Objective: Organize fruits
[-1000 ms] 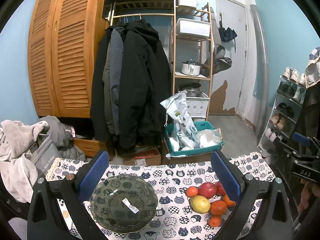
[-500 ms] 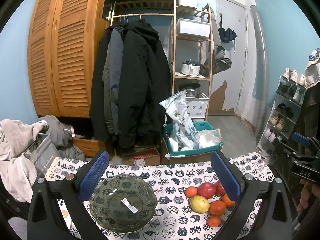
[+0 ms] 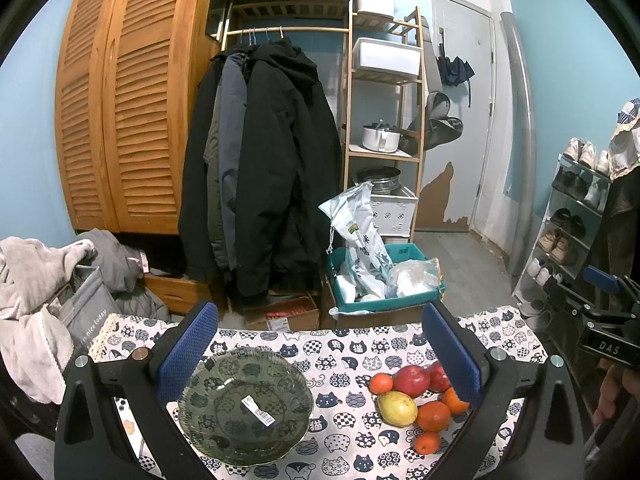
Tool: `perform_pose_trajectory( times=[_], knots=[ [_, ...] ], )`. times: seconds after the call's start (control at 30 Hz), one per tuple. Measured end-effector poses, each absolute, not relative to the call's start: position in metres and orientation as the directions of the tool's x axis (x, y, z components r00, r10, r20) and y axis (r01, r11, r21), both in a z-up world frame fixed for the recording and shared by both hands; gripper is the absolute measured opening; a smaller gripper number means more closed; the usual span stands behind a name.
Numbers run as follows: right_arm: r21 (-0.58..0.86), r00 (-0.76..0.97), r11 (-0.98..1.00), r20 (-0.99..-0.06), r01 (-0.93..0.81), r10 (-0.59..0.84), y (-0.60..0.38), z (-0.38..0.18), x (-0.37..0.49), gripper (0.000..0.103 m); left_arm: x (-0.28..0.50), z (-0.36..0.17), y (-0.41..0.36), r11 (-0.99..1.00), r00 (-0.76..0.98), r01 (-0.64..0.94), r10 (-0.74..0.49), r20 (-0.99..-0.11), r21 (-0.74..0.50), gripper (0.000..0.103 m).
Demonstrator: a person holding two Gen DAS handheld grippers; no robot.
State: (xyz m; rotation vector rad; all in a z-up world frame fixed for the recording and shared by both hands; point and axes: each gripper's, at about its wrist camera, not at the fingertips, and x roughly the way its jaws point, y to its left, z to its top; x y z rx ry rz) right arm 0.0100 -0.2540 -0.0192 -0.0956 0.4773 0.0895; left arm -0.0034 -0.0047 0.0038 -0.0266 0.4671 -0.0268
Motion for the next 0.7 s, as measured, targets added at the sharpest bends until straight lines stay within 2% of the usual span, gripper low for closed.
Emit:
perform_pose_trajectory(
  times=[0.7],
  knots=[
    [-0.074,0.884,0.991,-0.463,-0.108,0.062,-0.2514,-0.0186,0.0088,0.091,-0.0042,0.0030,-0.0059,0.999,0.891,0.020,-0.033,-0.453,-0.035,0.103]
  ],
)
